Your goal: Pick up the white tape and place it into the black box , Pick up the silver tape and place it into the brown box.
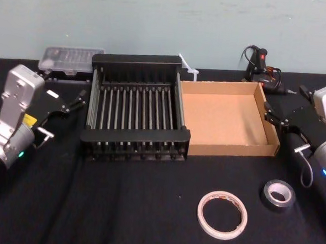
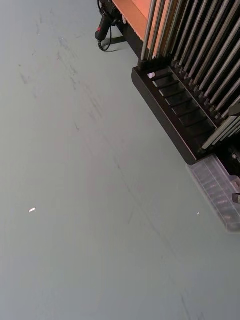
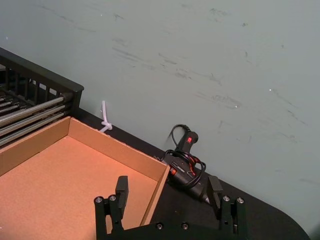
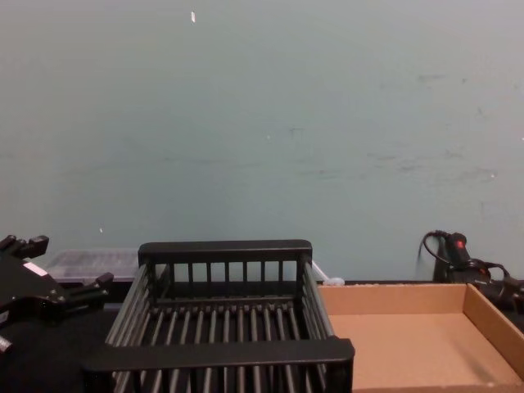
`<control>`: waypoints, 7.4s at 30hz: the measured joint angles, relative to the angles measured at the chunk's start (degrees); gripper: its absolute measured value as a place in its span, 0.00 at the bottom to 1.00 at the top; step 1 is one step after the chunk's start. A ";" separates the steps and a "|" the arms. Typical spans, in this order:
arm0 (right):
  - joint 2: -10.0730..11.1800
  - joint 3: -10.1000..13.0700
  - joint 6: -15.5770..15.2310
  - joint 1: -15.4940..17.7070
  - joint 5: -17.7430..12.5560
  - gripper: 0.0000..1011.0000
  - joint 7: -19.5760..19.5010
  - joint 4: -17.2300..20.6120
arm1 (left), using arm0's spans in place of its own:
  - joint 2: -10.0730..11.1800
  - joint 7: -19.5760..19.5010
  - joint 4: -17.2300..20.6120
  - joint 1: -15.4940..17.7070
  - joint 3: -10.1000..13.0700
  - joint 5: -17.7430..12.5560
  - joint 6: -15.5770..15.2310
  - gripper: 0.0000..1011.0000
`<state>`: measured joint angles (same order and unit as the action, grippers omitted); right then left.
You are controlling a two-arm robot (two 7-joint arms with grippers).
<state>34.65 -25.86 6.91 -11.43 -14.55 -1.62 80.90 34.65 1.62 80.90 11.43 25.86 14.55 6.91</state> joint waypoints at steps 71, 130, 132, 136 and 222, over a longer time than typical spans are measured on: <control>1.36 3.94 -1.49 4.52 -1.32 0.99 4.92 7.14 | 0.00 0.00 0.00 0.00 0.00 0.00 0.00 0.99; 11.25 19.52 -15.28 27.99 -5.75 0.99 14.58 25.96 | 0.00 0.00 0.00 0.00 0.00 0.00 0.00 0.99; 11.25 19.57 -15.87 28.10 -5.75 0.99 14.91 25.96 | 0.00 0.00 0.00 0.00 0.00 0.00 0.00 0.99; 11.11 19.60 -17.35 28.19 -5.67 0.99 15.62 25.84 | 0.00 0.00 0.00 0.00 0.00 0.00 0.00 0.99; 3.87 18.26 -27.75 22.09 -2.38 0.44 21.33 19.04 | 0.00 0.00 0.00 0.01 0.00 0.00 0.00 0.99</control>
<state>38.51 -7.60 -20.84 10.65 -16.92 19.71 99.94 34.65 1.62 80.90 11.44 25.86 14.55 6.91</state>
